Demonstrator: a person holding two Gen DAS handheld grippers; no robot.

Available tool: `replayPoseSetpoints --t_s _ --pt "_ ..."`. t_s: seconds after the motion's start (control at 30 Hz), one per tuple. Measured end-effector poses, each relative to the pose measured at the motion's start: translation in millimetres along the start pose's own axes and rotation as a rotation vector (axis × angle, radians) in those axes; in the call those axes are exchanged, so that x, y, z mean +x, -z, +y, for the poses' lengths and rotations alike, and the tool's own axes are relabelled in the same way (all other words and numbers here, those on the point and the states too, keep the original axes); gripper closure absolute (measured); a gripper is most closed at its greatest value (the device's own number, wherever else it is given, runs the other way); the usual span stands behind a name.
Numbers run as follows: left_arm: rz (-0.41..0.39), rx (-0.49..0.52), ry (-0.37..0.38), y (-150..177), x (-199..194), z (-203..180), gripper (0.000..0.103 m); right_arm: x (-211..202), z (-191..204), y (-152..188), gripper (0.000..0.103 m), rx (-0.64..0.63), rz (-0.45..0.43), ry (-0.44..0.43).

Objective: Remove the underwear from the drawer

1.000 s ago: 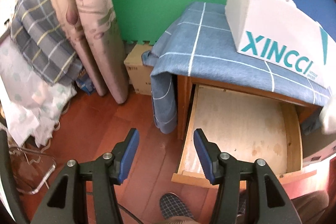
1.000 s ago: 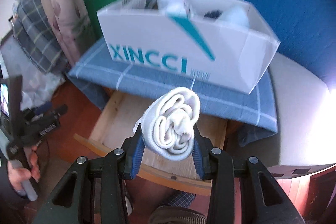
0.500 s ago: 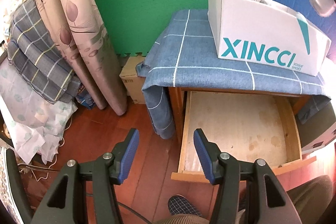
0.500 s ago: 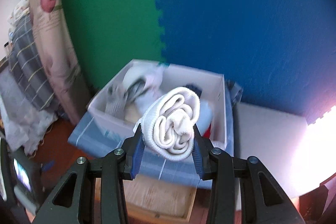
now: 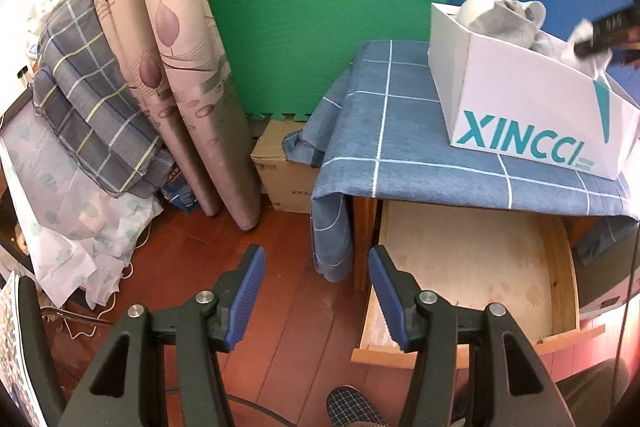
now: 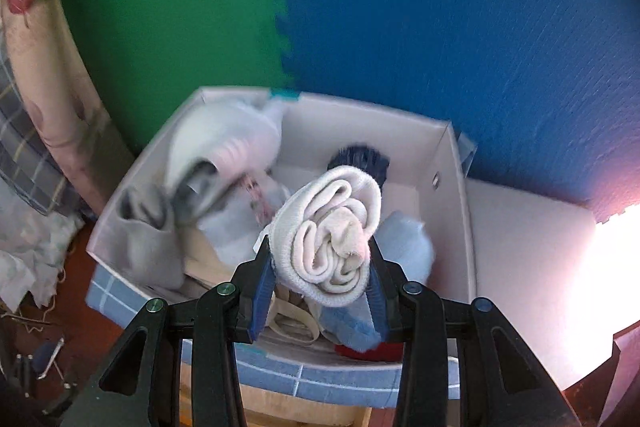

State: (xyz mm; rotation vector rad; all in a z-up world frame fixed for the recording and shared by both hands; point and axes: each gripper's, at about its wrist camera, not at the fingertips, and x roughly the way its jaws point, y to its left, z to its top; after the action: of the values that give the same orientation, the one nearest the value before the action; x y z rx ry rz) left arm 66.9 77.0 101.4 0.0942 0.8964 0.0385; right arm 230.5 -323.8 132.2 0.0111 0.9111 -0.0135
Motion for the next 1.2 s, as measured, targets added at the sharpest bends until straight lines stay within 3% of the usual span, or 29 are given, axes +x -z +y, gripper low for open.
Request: replayPoseSetpoints --t_s 0.27,0.37,0.43,0.77,0.83,1.0,1.2 --pt "0.023 0.000 0.025 -2.8 6.5 -6.7 0.048 24.2 6.4 0.6 0.055 -0.021 0.024 0.010" --pt "0.025 0.005 0.036 -4.1 5.2 -12.5 0.048 20.7 7.3 3.9 0.034 -0.044 0.005 0.023" --pt "0.022 0.018 0.035 -4.3 2.7 -17.1 0.048 14.9 6.8 7.2 0.024 -0.051 -0.017 0.032" --pt "0.004 0.042 0.051 -4.1 -23.0 -31.2 0.048 -56.4 -2.1 33.5 0.008 -0.023 -0.130 -0.010" --pt "-0.001 0.048 0.050 -3.2 -29.7 -33.0 0.048 -74.3 -1.5 47.7 0.002 -0.025 -0.152 -0.014" --pt "-0.007 0.059 0.058 2.2 -46.3 -38.8 0.048 -104.9 0.7 94.3 0.001 -0.013 -0.186 -0.006" --pt "-0.010 0.078 0.062 10.1 -64.4 -45.9 0.048 -99.8 0.4 164.8 0.001 0.043 -0.111 0.013"
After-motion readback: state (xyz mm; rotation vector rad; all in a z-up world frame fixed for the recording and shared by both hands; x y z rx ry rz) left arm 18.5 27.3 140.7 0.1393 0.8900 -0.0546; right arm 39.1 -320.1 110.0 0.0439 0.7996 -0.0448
